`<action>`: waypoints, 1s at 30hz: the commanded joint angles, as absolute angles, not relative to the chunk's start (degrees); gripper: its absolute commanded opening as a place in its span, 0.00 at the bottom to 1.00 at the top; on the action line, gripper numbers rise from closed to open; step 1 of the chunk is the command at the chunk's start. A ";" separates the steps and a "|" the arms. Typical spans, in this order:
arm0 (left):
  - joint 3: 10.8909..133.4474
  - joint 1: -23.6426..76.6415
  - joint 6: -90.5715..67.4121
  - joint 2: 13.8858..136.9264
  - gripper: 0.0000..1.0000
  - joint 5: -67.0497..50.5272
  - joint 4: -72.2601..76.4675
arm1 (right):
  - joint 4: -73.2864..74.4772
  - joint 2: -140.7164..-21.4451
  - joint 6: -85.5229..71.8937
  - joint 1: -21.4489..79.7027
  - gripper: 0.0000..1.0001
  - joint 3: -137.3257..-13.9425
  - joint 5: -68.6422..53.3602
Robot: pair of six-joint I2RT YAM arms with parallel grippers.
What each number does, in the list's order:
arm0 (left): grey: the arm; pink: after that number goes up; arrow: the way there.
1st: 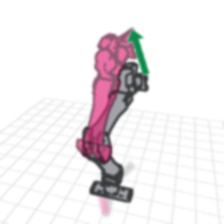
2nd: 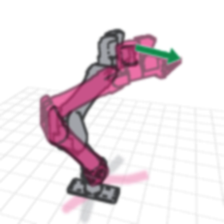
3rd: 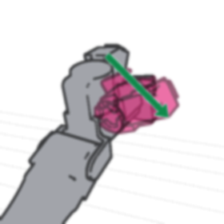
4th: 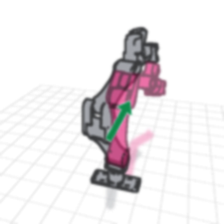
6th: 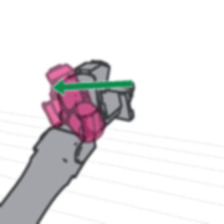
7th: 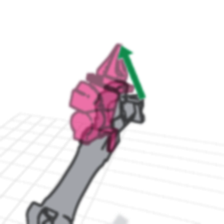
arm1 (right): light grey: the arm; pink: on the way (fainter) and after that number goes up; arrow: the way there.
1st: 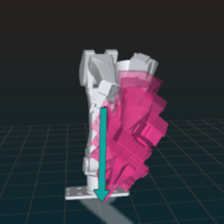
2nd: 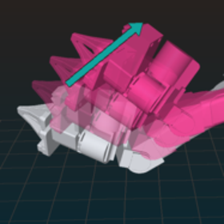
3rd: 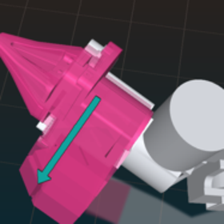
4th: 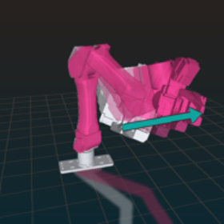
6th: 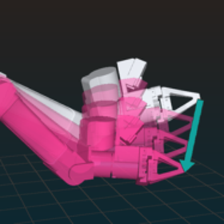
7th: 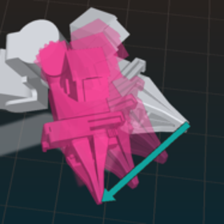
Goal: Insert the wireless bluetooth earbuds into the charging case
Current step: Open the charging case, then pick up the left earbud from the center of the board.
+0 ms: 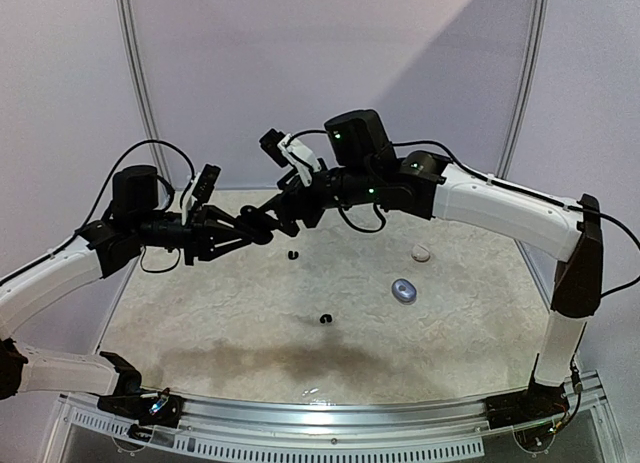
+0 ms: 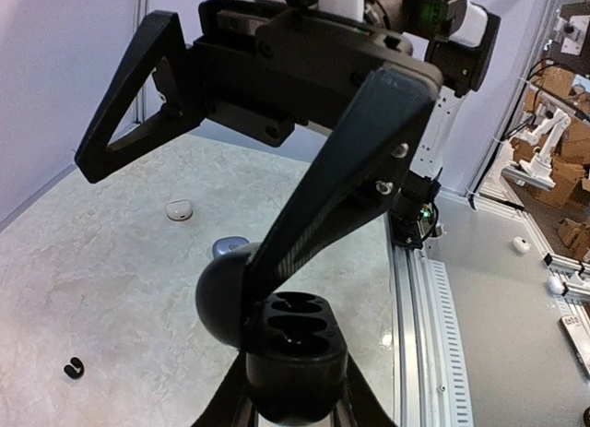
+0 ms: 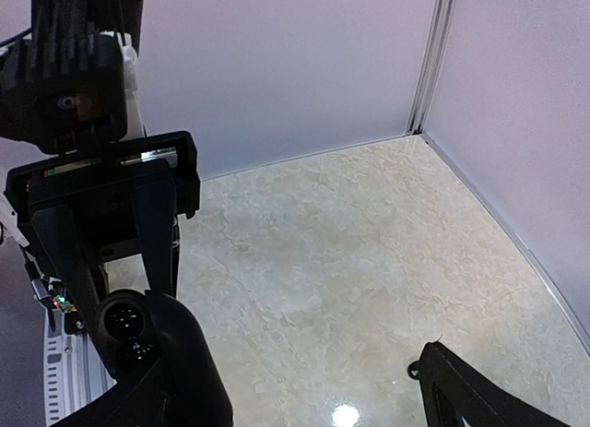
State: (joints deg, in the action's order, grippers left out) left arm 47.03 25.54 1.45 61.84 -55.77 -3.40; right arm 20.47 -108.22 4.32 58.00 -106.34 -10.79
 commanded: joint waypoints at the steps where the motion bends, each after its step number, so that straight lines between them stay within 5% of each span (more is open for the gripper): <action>1: 45.88 25.27 0.18 62.05 0.00 -54.40 -1.61 | 14.54 -104.28 -0.69 56.25 0.91 -103.87 -14.28; 16: 43.62 24.11 -3.39 60.85 0.00 -51.10 2.59 | 18.19 -99.22 -17.59 48.81 0.98 -90.59 -15.56; 18: 43.23 24.05 -3.54 60.40 0.00 -50.59 2.80 | 25.85 -101.67 -18.03 48.77 0.90 -92.25 -10.44; 21: 42.67 23.98 -3.69 59.62 0.00 -49.74 3.11 | 40.74 -107.80 -20.49 48.74 0.56 -98.43 -4.83; 23: 42.39 23.88 -3.79 59.16 0.00 -49.52 3.37 | 49.16 -114.12 -22.21 48.71 0.43 -103.09 -3.45; 30: 41.22 23.74 -2.94 57.96 0.00 -50.03 4.28 | 60.13 -125.98 -26.15 50.49 0.42 -111.81 -4.47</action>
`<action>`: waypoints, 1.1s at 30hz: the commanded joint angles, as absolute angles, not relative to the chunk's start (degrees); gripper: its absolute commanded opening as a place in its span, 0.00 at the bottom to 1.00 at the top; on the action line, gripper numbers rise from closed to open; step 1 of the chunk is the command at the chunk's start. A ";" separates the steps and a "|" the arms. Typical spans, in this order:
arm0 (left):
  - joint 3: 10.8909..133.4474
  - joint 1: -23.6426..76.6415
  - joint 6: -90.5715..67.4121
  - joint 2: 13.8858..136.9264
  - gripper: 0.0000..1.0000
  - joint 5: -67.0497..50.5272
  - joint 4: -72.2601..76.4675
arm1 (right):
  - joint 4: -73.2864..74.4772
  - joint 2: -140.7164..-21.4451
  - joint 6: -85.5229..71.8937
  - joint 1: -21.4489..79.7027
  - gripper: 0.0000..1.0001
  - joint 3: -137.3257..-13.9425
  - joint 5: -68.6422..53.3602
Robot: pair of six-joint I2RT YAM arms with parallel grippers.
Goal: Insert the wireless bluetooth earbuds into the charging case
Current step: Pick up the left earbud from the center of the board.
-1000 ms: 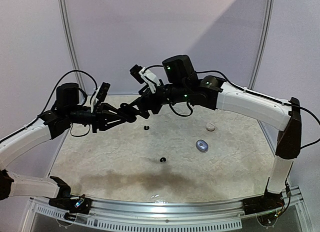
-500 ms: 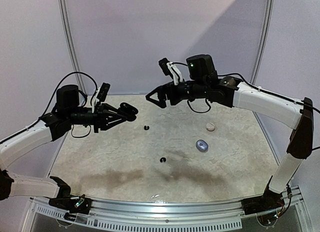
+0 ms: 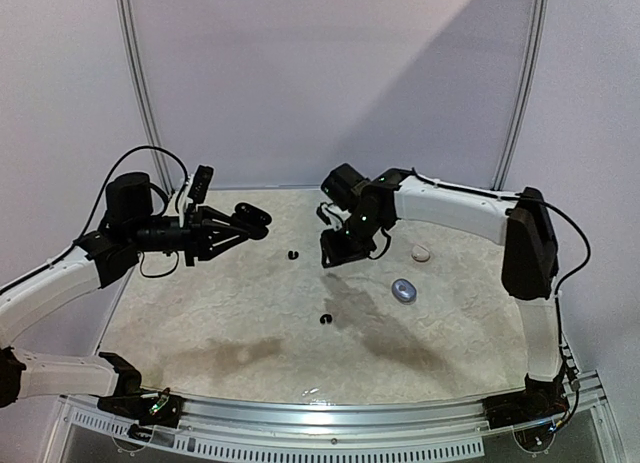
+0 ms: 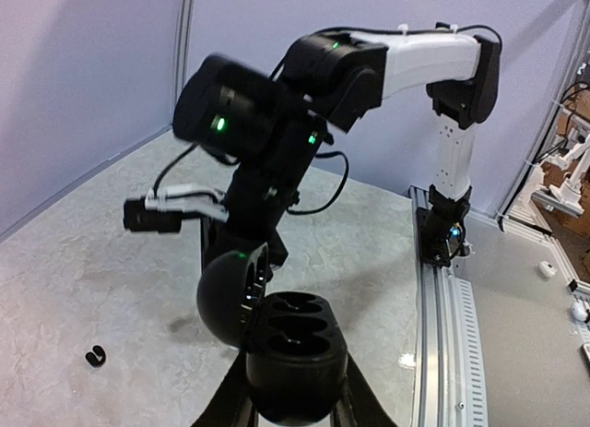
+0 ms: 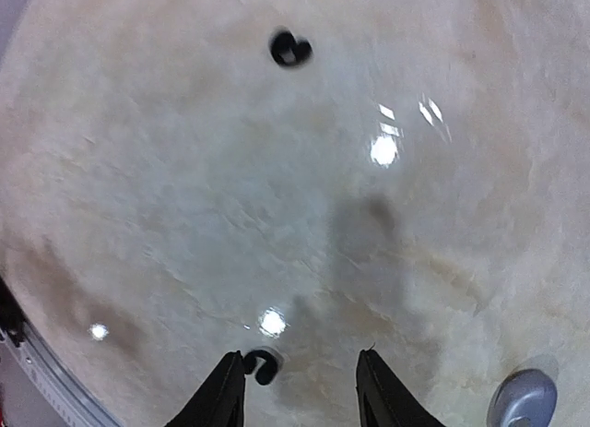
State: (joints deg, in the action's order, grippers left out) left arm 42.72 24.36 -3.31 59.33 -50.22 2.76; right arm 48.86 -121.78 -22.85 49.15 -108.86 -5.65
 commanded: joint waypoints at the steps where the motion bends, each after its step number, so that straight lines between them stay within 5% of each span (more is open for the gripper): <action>1: 40.77 23.78 -2.76 57.76 0.00 -50.09 4.53 | 59.39 -126.59 -26.64 50.86 0.43 -111.53 -5.53; 33: 37.39 23.78 -3.73 56.21 0.00 -50.19 9.13 | 57.38 -133.69 -31.69 54.99 0.19 -106.49 -14.36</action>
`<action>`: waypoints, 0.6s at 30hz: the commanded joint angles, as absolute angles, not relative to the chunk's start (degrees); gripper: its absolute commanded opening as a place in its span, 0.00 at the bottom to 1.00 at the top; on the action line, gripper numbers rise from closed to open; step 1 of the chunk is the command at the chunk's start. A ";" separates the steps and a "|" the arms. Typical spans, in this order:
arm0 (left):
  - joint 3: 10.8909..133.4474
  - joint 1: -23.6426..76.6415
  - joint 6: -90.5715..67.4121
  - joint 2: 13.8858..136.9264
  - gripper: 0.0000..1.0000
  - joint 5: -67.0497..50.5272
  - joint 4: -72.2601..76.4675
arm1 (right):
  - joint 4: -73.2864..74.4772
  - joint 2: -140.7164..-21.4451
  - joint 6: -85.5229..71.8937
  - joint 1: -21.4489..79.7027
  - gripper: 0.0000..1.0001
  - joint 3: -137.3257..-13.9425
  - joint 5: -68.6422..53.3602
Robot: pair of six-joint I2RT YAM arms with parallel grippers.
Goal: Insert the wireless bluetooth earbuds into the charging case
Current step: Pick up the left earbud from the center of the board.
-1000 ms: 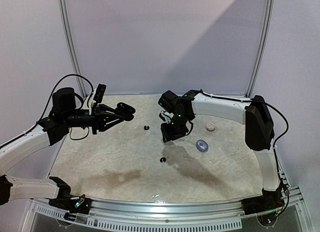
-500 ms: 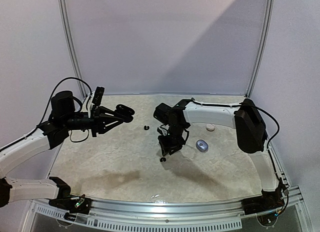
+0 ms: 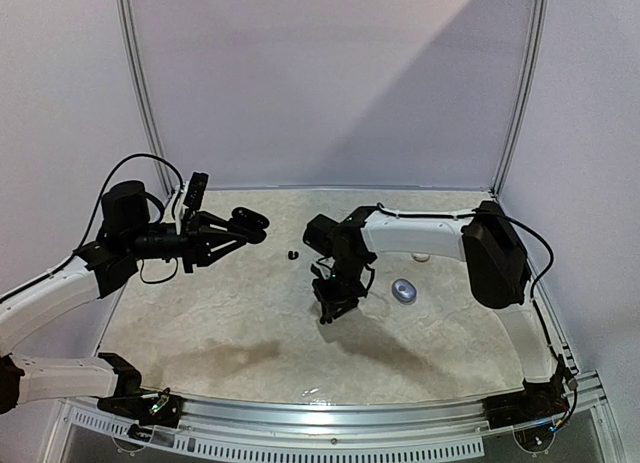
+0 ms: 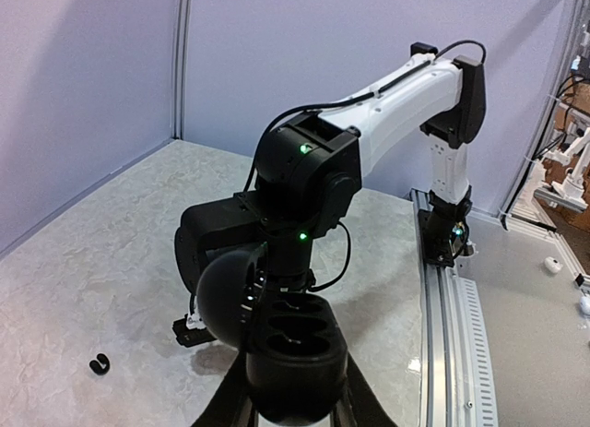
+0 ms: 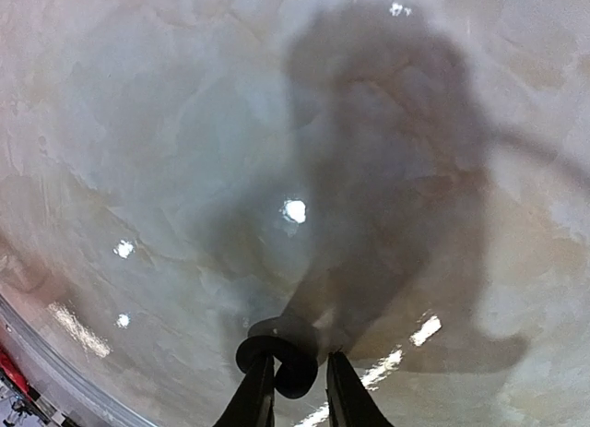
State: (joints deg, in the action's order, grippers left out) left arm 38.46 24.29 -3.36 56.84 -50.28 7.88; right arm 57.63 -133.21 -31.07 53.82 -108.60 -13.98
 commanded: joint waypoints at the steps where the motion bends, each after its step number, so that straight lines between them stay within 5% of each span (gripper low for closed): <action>1: 37.40 23.76 -3.71 56.29 0.00 -50.19 9.14 | 57.23 -133.68 -31.79 55.09 0.18 -106.26 -14.35; 12: 37.35 23.73 -3.61 56.29 0.00 -50.28 9.10 | 57.90 -133.55 -32.62 57.13 0.24 -105.50 -13.15; 18: 37.44 23.84 -3.64 56.31 0.00 -50.54 8.98 | 57.53 -133.59 -32.52 57.09 0.14 -106.06 -13.35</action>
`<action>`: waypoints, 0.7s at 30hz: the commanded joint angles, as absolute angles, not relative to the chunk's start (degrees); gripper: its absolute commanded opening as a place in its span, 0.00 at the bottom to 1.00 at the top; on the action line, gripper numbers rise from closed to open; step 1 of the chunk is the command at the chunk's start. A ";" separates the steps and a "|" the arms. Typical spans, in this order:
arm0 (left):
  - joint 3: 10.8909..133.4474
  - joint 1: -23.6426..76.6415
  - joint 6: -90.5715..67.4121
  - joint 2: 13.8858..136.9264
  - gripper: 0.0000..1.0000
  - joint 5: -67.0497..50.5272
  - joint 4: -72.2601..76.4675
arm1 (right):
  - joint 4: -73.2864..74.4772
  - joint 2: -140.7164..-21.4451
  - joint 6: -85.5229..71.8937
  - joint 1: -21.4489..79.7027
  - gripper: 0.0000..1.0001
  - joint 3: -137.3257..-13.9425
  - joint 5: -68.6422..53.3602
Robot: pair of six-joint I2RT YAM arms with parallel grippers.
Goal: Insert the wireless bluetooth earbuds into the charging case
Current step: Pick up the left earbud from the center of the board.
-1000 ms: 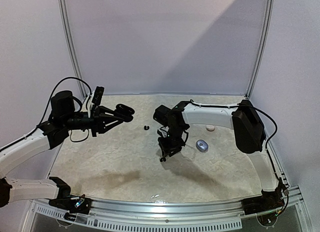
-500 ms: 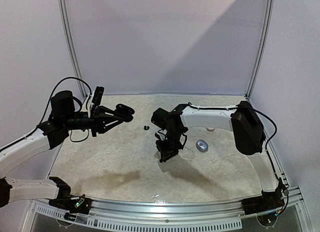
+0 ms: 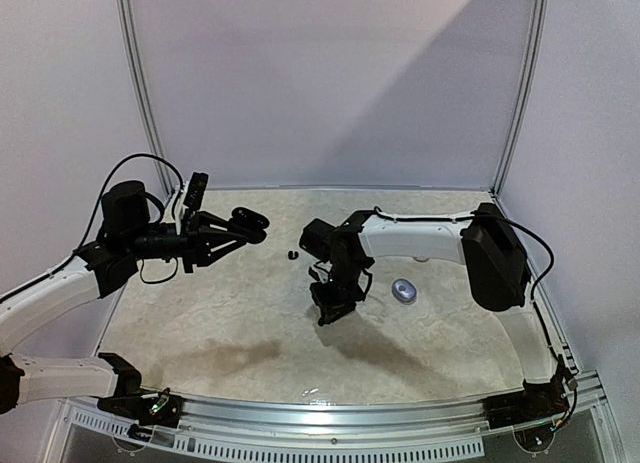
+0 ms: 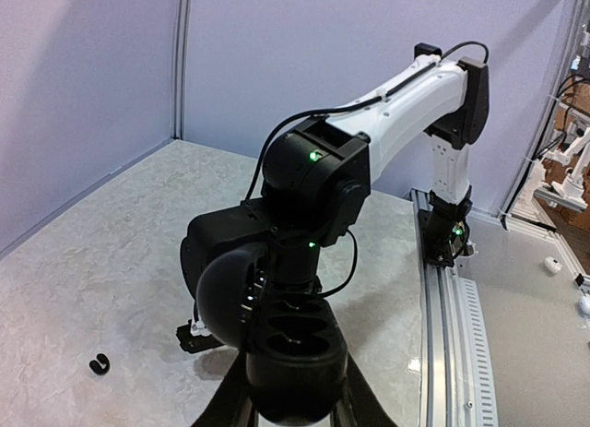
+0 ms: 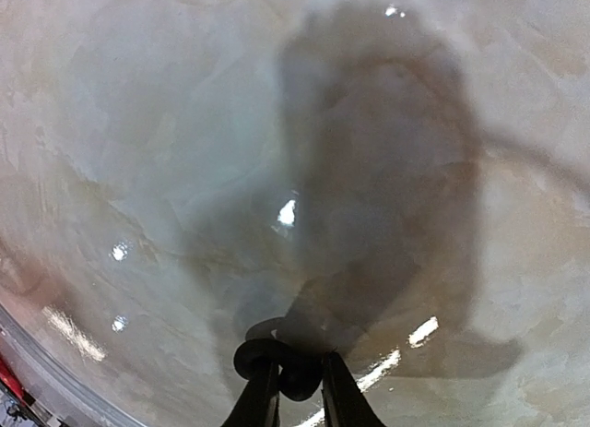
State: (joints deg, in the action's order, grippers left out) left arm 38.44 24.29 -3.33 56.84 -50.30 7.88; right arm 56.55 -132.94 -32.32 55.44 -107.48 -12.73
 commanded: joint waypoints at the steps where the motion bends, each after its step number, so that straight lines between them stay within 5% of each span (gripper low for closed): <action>1: 37.44 23.86 -3.68 56.31 0.00 -50.53 8.92 | 57.36 -133.59 -32.60 57.11 0.12 -106.08 -13.74; 14: 37.37 23.84 -3.96 55.78 0.00 -49.39 9.87 | 53.32 -128.79 -33.11 56.79 0.00 -105.59 -9.34; 21: 33.81 23.86 -9.03 54.94 0.00 -44.17 25.77 | 47.67 -117.65 -28.60 56.78 0.00 -105.76 3.90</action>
State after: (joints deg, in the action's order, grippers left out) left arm 36.21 24.29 -5.43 55.24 -47.66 13.78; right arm 53.17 -127.57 -31.90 56.55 -105.58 -5.85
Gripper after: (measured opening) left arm 0.235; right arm 0.096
